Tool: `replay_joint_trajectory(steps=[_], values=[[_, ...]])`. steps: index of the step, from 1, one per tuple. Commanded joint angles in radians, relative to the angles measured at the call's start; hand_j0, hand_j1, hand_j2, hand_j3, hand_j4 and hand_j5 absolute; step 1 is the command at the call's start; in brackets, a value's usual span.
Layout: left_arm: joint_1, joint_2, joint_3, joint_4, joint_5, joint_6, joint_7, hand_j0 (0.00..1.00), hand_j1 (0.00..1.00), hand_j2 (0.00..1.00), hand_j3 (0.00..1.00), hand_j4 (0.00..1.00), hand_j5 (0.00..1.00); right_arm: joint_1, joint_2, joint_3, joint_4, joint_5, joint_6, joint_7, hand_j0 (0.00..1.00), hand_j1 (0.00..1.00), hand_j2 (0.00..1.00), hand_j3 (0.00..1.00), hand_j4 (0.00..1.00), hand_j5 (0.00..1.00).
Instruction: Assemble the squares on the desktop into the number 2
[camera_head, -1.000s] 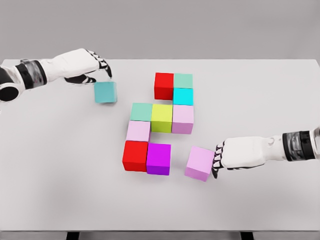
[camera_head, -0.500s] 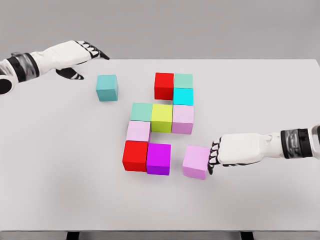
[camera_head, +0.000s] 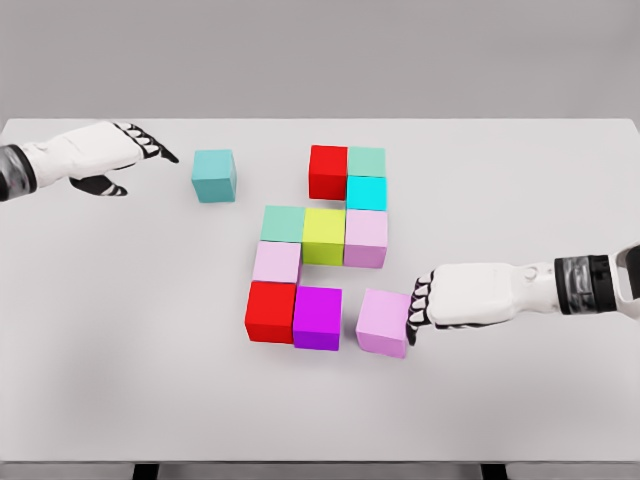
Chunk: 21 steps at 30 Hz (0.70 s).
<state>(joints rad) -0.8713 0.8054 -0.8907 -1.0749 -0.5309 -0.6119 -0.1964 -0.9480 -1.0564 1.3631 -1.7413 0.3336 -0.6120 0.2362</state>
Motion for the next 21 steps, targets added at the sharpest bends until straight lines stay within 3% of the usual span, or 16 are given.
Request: replay_joint_trajectory(steps=[1,21], values=[[0.000,0.006,-0.005,-0.019,0.006,0.001,0.000,0.81,0.81,0.81,0.81,0.81,0.81,0.000,0.001,-0.001,0.005,-0.005,0.001,-0.006,0.57,0.57,0.57,0.57,0.57,0.57],[0.023,-0.009,-0.019,-0.050,0.006,0.001,-0.023,0.82,0.82,0.82,0.82,0.82,0.82,0.002,0.006,-0.001,0.034,-0.005,0.001,-0.069,0.57,0.57,0.57,0.57,0.57,0.57]])
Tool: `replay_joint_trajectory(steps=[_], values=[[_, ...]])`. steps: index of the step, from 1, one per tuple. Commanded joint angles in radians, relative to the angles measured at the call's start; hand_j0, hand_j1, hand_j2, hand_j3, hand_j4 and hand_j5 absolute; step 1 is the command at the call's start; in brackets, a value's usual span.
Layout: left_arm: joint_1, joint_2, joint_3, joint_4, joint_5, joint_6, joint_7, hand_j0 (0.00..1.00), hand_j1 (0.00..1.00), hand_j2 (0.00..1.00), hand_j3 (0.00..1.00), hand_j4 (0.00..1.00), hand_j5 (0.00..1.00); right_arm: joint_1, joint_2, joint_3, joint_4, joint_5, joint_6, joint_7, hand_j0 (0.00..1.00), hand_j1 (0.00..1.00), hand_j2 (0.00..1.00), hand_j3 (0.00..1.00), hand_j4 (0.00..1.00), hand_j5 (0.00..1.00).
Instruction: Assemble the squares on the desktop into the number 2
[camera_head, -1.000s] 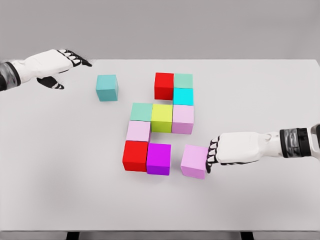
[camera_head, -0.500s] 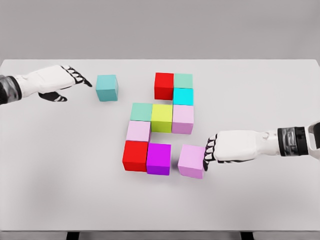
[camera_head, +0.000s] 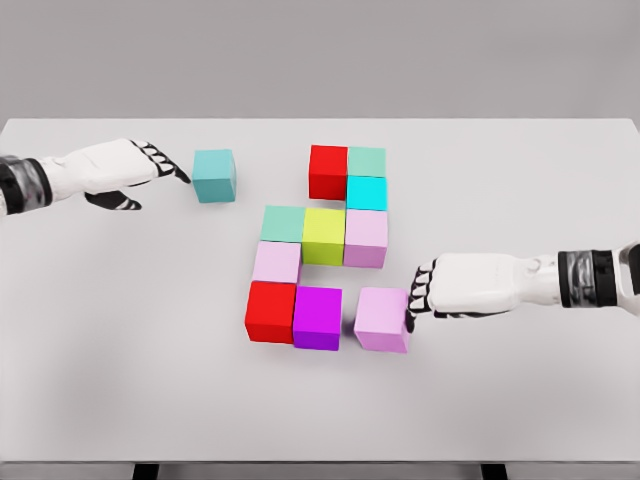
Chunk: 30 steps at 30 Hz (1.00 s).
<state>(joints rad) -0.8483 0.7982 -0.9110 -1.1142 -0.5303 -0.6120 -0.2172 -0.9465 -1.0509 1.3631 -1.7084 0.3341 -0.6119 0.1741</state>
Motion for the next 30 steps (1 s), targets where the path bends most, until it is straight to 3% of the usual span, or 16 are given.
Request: replay_joint_trajectory(steps=[1,15,23,30], values=[[0.002,-0.004,0.001,-0.015,0.006,0.001,-0.004,0.82,0.82,0.82,0.82,0.82,0.82,0.000,-0.001,-0.001,0.001,-0.006,0.001,-0.016,0.57,0.57,0.57,0.57,0.57,0.57],[-0.003,-0.008,0.026,-0.007,0.003,0.001,-0.025,0.82,0.82,0.82,0.82,0.82,0.82,0.002,-0.100,0.004,0.024,0.000,0.001,-0.137,0.57,0.57,0.57,0.57,0.57,0.57],[-0.025,-0.014,0.037,0.162,0.001,0.001,-0.025,0.83,0.83,0.83,0.83,0.83,0.83,0.014,-0.127,0.017,0.015,0.025,0.001,-0.229,0.57,0.57,0.57,0.57,0.57,0.57],[-0.066,-0.120,0.027,0.283,-0.030,0.001,-0.028,0.83,0.83,0.83,0.83,0.83,0.83,0.040,-0.109,0.030,0.024,0.049,0.001,-0.266,0.57,0.57,0.57,0.57,0.57,0.57]])
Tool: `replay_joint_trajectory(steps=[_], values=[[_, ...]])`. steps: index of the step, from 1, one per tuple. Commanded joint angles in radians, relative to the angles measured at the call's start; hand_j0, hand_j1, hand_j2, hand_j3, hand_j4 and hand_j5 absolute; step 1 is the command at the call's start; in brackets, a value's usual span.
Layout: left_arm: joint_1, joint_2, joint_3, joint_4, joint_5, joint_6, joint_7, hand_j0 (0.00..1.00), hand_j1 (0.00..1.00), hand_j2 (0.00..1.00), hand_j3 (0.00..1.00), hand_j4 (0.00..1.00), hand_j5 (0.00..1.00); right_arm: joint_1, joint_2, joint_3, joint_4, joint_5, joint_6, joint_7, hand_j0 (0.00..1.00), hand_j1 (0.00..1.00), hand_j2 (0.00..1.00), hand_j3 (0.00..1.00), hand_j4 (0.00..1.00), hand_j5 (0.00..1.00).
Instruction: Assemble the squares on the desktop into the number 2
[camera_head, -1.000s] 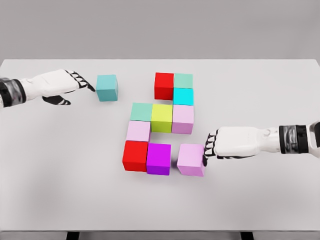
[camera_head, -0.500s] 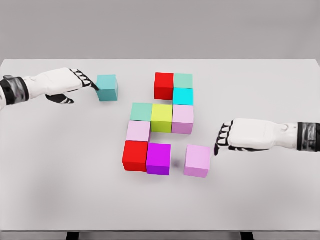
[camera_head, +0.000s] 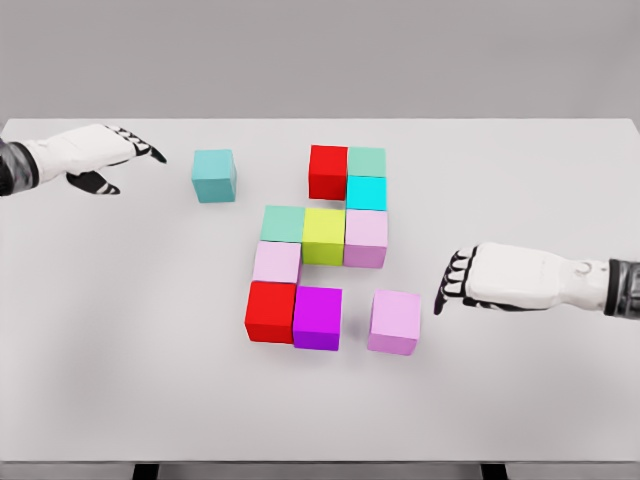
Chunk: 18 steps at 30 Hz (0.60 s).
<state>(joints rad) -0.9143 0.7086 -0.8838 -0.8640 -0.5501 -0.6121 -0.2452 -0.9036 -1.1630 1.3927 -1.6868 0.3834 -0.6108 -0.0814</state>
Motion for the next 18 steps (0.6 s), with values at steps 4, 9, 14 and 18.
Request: replay_joint_trajectory(steps=[4,9,14,18], values=[[-0.002,-0.041,0.000,0.037,-0.017,0.001,0.000,0.83,0.83,0.83,0.83,0.83,0.83,0.020,0.019,0.000,0.024,0.029,0.000,-0.031,0.57,0.57,0.57,0.57,0.57,0.57],[-0.003,-0.061,-0.001,0.049,-0.025,0.001,0.000,0.83,0.83,0.83,0.83,0.83,0.83,0.034,0.065,0.000,0.071,0.031,0.000,-0.032,0.57,0.57,0.57,0.57,0.57,0.57],[-0.005,-0.081,-0.001,0.053,-0.037,0.001,0.000,0.83,0.83,0.83,0.83,0.83,0.83,0.045,0.069,0.000,0.093,0.035,0.000,-0.038,0.57,0.57,0.57,0.57,0.57,0.57],[-0.003,-0.093,-0.001,0.049,-0.037,0.001,-0.011,0.83,0.83,0.83,0.83,0.83,0.83,0.052,0.069,0.000,0.107,0.063,0.000,-0.060,0.57,0.57,0.57,0.57,0.57,0.57]])
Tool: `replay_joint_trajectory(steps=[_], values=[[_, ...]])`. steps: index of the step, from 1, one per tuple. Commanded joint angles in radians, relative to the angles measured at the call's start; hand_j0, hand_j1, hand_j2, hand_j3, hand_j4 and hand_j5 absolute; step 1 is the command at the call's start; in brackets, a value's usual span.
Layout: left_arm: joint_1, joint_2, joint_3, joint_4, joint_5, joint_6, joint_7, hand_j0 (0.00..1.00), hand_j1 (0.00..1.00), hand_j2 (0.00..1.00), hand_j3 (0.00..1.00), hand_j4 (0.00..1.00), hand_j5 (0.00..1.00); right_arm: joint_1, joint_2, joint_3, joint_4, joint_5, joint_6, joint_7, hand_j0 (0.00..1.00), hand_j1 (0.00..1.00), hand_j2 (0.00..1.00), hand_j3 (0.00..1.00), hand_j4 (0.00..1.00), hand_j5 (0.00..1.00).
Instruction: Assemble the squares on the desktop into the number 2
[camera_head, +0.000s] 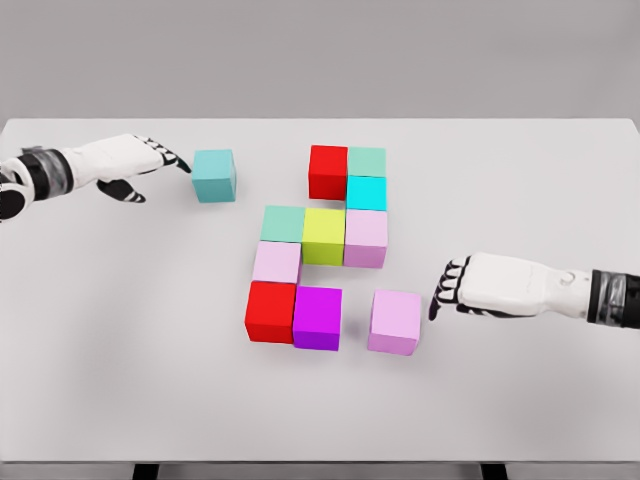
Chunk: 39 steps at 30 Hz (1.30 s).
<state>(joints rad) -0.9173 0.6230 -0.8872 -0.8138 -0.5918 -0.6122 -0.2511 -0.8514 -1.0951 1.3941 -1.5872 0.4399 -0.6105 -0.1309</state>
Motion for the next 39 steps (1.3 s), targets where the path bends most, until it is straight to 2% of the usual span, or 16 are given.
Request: replay_joint_trajectory(steps=[1,13,23,31,36,39], values=[[0.000,-0.012,0.002,-0.001,0.004,0.001,-0.007,0.83,0.83,0.83,0.83,0.83,0.83,0.000,0.001,-0.001,0.007,0.007,0.000,-0.010,0.57,0.57,0.57,0.57,0.57,0.57],[0.000,-0.019,0.004,-0.015,0.006,0.001,-0.008,0.83,0.83,0.83,0.83,0.83,0.83,0.029,0.021,-0.001,0.009,0.011,0.000,-0.012,0.57,0.57,0.57,0.57,0.57,0.57],[0.000,-0.055,0.004,-0.015,0.007,0.001,-0.025,0.83,0.83,0.83,0.83,0.83,0.83,0.035,0.023,-0.006,-0.005,0.026,0.000,-0.032,0.57,0.57,0.57,0.57,0.57,0.57],[0.008,-0.049,0.007,-0.018,0.018,0.001,-0.031,0.83,0.83,0.83,0.83,0.83,0.83,0.046,0.063,-0.006,0.004,0.030,0.000,-0.032,0.57,0.57,0.57,0.57,0.57,0.57],[0.009,0.003,0.005,-0.064,0.023,0.001,-0.028,0.83,0.83,0.83,0.83,0.83,0.83,0.049,0.072,-0.006,0.006,0.030,0.000,-0.033,0.57,0.57,0.57,0.57,0.57,0.57],[0.014,0.026,0.002,-0.117,0.023,0.001,-0.028,0.84,0.84,0.84,0.84,0.84,0.84,0.051,0.073,-0.007,0.006,0.030,0.000,-0.033,0.57,0.57,0.57,0.57,0.57,0.57]])
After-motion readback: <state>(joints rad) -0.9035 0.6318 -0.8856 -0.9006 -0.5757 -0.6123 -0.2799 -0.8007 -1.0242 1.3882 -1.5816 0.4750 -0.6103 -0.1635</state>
